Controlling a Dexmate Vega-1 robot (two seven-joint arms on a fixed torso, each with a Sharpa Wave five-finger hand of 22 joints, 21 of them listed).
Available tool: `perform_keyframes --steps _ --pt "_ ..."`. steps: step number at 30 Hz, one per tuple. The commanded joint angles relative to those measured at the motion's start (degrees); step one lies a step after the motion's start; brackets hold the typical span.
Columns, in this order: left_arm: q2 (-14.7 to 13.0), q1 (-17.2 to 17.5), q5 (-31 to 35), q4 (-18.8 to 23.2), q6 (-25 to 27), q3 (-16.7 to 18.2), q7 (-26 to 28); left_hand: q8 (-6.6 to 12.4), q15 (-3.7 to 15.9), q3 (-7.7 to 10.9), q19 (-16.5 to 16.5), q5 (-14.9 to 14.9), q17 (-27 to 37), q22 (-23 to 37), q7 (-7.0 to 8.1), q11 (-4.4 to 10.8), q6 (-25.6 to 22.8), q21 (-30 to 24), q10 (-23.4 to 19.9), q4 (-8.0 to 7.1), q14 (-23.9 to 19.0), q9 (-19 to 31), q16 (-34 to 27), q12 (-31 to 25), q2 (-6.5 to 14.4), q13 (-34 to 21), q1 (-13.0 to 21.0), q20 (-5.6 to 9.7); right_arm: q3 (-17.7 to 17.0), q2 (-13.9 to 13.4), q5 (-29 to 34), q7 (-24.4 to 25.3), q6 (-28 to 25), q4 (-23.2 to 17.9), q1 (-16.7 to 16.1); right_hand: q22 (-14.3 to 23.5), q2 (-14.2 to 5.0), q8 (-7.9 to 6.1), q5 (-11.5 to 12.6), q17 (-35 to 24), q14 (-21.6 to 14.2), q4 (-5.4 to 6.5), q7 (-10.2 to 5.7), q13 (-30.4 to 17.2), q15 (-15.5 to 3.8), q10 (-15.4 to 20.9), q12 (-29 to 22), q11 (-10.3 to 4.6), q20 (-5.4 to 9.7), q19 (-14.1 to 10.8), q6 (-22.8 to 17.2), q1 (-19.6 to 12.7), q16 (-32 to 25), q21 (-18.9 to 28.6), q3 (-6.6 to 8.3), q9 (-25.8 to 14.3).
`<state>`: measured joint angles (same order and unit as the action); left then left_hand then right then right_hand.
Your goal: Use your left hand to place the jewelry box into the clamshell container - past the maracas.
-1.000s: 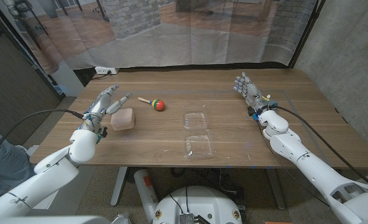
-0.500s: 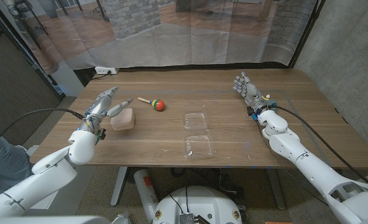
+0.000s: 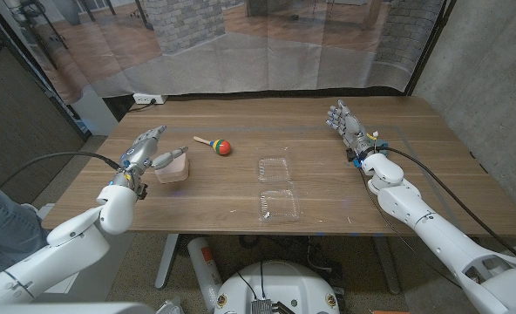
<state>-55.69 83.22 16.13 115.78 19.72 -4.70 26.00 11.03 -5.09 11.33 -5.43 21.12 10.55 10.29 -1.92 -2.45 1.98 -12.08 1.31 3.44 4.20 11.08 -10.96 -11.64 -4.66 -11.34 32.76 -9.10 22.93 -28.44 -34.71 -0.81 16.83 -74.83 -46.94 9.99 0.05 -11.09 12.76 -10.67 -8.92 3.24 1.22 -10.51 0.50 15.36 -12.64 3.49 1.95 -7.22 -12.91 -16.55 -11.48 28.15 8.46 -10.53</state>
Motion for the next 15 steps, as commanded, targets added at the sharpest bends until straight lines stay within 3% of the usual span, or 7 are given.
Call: perform_keyframes --steps 1,15 --pt "-2.05 0.23 2.06 1.55 4.52 -1.41 -0.79 -0.15 -1.25 -0.32 0.42 0.22 0.16 0.13 0.50 -0.56 1.65 -0.02 0.85 0.60 0.04 0.22 0.22 0.12 -0.75 -0.19 0.75 -2.27 -0.12 -0.57 0.12 0.54 -0.50 -1.50 -0.85 0.16 -0.44 -0.19 0.04 -0.17 -0.62 -0.28 -0.34 -0.23 0.06 0.18 0.04 -0.05 -0.27 -0.38 -0.23 0.16 0.10 -0.24 0.07 -0.32" --pt "-3.74 -0.45 0.99 2.42 9.60 -2.83 -3.33 -0.43 -2.46 -1.58 0.89 0.42 0.27 0.26 1.11 -2.30 4.17 0.02 3.18 0.81 1.05 0.37 0.29 0.36 -2.08 -0.42 0.53 -3.14 -0.12 -0.82 0.27 1.20 -0.82 -2.55 -1.61 0.18 -0.44 -0.23 0.04 -0.16 -0.80 -0.35 -0.39 -0.23 -0.06 0.26 0.03 -0.10 -0.45 -0.53 -0.34 0.18 0.08 -0.53 -0.01 -0.33"
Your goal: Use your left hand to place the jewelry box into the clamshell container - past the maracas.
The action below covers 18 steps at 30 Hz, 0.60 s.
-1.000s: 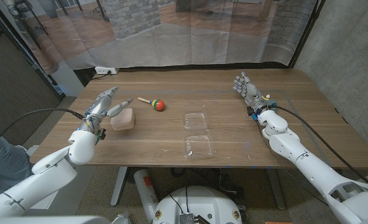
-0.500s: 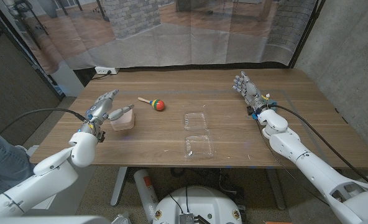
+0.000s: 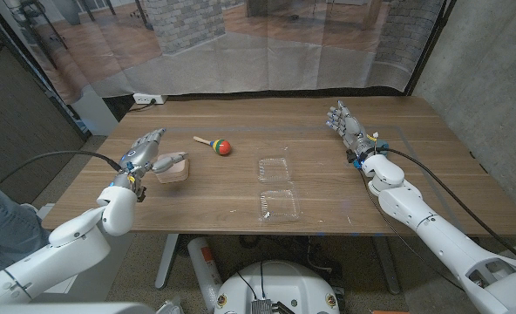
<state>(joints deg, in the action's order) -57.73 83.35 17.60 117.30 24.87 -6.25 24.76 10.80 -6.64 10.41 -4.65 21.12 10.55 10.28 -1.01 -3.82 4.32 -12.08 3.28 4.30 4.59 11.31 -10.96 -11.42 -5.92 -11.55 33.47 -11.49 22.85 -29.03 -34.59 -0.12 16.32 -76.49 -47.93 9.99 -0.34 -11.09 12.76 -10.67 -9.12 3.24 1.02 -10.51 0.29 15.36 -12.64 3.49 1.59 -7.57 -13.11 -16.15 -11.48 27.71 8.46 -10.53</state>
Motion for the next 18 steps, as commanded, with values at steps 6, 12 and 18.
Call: perform_keyframes --steps 6,12,18 --pt "-2.52 -2.03 -0.18 1.08 6.79 -3.06 -2.63 -0.30 -1.30 -1.33 -0.01 0.52 0.32 0.33 0.90 -1.96 3.08 0.14 2.23 -0.11 0.80 0.21 0.17 0.21 -1.40 -0.30 -0.57 -0.86 -0.04 -0.24 0.20 0.68 -0.41 -0.96 -0.67 0.18 -0.05 -0.26 0.05 -0.15 -0.74 -0.40 -0.24 -0.23 0.32 0.33 0.02 -0.14 -0.13 -0.28 -0.23 -0.24 0.05 -0.21 -0.04 -0.33" --pt "-3.36 -3.85 -1.06 1.20 8.45 -4.46 -4.01 -0.04 -1.36 -1.87 0.70 0.60 0.34 0.43 1.10 -2.11 3.07 -0.13 1.73 -0.17 -0.16 0.24 -0.27 -0.20 -1.85 -0.36 -0.94 -0.86 -0.10 -0.03 0.01 0.56 -0.21 -0.64 -0.58 0.19 -0.05 -0.25 0.06 -0.15 -0.76 -0.45 -0.24 -0.23 0.23 0.36 0.02 -0.24 -0.24 -0.36 -0.22 -0.25 0.07 -0.31 -0.06 -0.33" --pt "-4.28 -5.47 -2.02 1.24 9.72 -6.04 -5.10 0.00 -1.40 -2.29 1.29 0.65 0.35 0.47 1.09 -2.38 3.37 -0.31 2.20 -0.20 -0.24 0.26 -0.31 -0.13 -2.21 -0.39 -1.20 -0.88 -0.06 0.06 -0.06 0.55 -0.39 -0.42 -0.44 0.19 -0.06 -0.25 0.06 -0.14 -0.77 -0.49 -0.23 -0.23 0.15 0.44 0.00 -0.31 -0.32 -0.42 -0.24 -0.26 0.09 -0.42 -0.08 -0.33"
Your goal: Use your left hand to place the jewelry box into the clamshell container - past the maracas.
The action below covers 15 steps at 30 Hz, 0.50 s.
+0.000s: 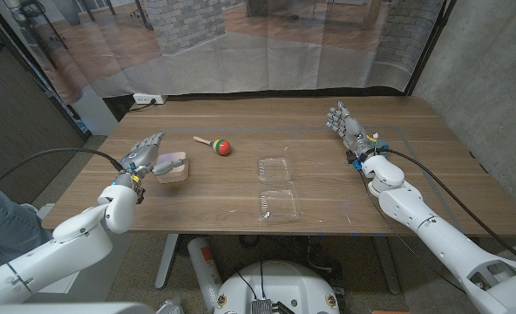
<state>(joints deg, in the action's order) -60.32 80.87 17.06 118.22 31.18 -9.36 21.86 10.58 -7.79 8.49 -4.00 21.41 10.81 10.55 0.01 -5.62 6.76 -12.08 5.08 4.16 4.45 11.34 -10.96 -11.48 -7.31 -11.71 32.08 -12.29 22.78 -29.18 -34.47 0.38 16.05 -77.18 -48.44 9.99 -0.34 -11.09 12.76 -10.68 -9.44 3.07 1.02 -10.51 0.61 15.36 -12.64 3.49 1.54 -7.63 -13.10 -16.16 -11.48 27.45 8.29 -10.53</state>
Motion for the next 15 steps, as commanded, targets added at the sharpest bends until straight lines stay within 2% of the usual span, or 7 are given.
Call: perform_keyframes --steps 1,15 --pt "-1.70 -3.23 -1.59 0.43 4.00 -3.21 -2.29 0.17 -0.29 -0.52 0.83 0.38 0.09 0.21 0.00 -0.64 1.22 -0.36 0.59 -0.06 -0.09 0.23 -0.30 -0.05 -0.94 -0.25 0.11 -0.09 0.02 0.22 -0.16 0.03 -0.10 0.30 0.07 0.19 -0.07 -0.23 0.06 -0.14 -0.44 -0.33 -0.26 -0.23 -0.13 0.47 -0.01 -0.20 -0.29 -0.36 -0.21 -0.26 0.10 -0.20 0.08 -0.33" --pt "-3.28 -5.75 -5.68 -0.73 4.35 -5.62 -3.97 0.39 -0.62 -1.33 1.88 0.52 0.10 0.25 -0.21 -0.76 1.67 -0.60 0.48 -0.04 -0.49 0.28 -0.46 -0.37 -1.41 -0.32 -0.22 -0.13 0.00 -0.13 -0.05 0.74 -0.46 -0.87 -0.93 0.21 -0.11 -0.23 0.06 -0.13 -0.67 -0.43 -0.30 -0.24 -0.14 0.49 0.02 -0.20 -0.34 -0.55 -0.25 -0.29 0.07 -0.52 0.03 -0.34"
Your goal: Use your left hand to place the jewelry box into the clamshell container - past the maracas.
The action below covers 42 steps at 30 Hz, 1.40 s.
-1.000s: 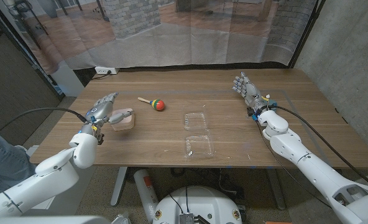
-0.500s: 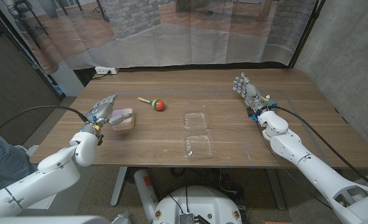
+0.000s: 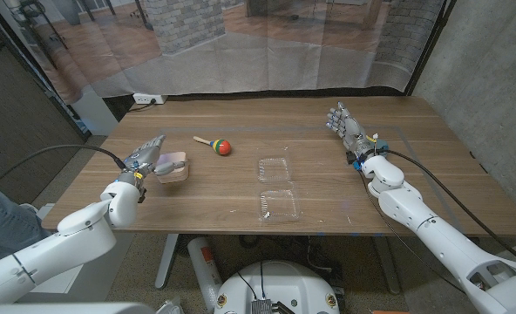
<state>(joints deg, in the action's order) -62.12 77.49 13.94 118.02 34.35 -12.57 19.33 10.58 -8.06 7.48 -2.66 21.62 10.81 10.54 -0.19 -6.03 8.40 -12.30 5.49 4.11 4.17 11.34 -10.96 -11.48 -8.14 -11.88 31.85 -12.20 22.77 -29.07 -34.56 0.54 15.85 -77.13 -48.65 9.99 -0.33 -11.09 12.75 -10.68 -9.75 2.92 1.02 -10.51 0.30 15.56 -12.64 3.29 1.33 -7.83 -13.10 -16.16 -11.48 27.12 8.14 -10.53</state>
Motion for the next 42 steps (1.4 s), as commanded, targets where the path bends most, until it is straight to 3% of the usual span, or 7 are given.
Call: perform_keyframes --steps 1,26,42 --pt "-1.61 -2.72 -2.63 -0.49 1.53 -2.76 -1.63 0.41 -0.34 -0.35 0.59 0.31 0.10 0.25 0.00 -0.36 0.02 -0.38 0.09 0.01 -0.24 0.29 -0.47 -0.37 -0.60 -0.15 0.00 -0.22 0.01 -0.26 0.16 0.73 -0.26 -1.00 -0.74 0.21 -0.12 -0.23 0.06 -0.13 -0.39 -0.29 -0.29 -0.23 0.19 0.24 0.04 -0.06 -0.16 -0.34 -0.24 -0.29 0.07 -0.20 0.18 -0.34" --pt "-2.30 -11.70 -3.93 -3.22 2.26 -10.85 -5.03 0.97 -0.18 -1.14 1.66 0.53 0.09 0.24 -0.28 -0.07 -0.68 -0.49 -0.92 0.21 -0.70 0.32 -0.57 -0.98 -0.71 -0.24 0.14 -0.24 0.18 0.17 0.46 1.57 -0.76 -0.87 -0.27 0.23 -0.18 -0.21 0.06 -0.12 -0.42 -0.46 -0.49 -0.24 0.15 0.22 0.09 0.01 -0.24 -0.56 -0.25 -0.35 0.15 -0.72 0.10 -0.34" --pt "-0.78 -12.95 -5.60 -4.82 1.94 -12.69 -3.89 1.01 0.03 -1.26 2.34 0.74 0.08 0.24 -0.35 -0.03 -0.44 -0.56 -0.87 0.46 -1.27 0.33 -0.74 -1.04 -0.29 -0.28 0.75 -0.21 0.49 0.76 0.48 0.92 -0.58 0.79 0.84 0.25 -0.21 -0.21 0.06 -0.12 -0.42 -0.56 -0.56 -0.24 0.18 0.18 0.13 0.05 -0.30 -0.71 -0.26 -0.35 0.20 -1.09 0.02 -0.35"
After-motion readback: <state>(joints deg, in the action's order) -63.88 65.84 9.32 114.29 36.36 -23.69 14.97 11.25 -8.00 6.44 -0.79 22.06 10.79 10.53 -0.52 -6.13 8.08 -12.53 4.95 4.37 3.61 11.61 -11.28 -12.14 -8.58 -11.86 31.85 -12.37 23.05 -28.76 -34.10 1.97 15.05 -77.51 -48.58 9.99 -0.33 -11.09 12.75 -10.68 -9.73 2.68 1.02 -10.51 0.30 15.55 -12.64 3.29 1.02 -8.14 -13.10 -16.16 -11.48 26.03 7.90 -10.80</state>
